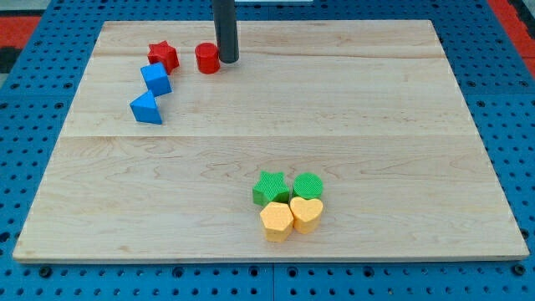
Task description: Nudge yellow hexagon up a bit
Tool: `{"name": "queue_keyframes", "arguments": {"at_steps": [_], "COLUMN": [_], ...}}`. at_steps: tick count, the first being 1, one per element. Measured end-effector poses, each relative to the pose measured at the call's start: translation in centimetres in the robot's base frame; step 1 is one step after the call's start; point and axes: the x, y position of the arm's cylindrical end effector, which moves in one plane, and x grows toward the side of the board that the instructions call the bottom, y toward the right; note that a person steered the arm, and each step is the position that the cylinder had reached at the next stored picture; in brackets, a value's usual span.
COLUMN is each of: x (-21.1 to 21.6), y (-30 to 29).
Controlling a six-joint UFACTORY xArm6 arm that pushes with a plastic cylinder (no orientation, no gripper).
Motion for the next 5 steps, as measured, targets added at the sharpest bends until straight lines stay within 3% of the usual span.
{"name": "queue_keyframes", "arguments": {"at_steps": [1, 3, 4, 5], "x": [4.3, 20.4, 29.1, 33.5], "y": [8.6, 19.6, 20.7, 18.1]}}
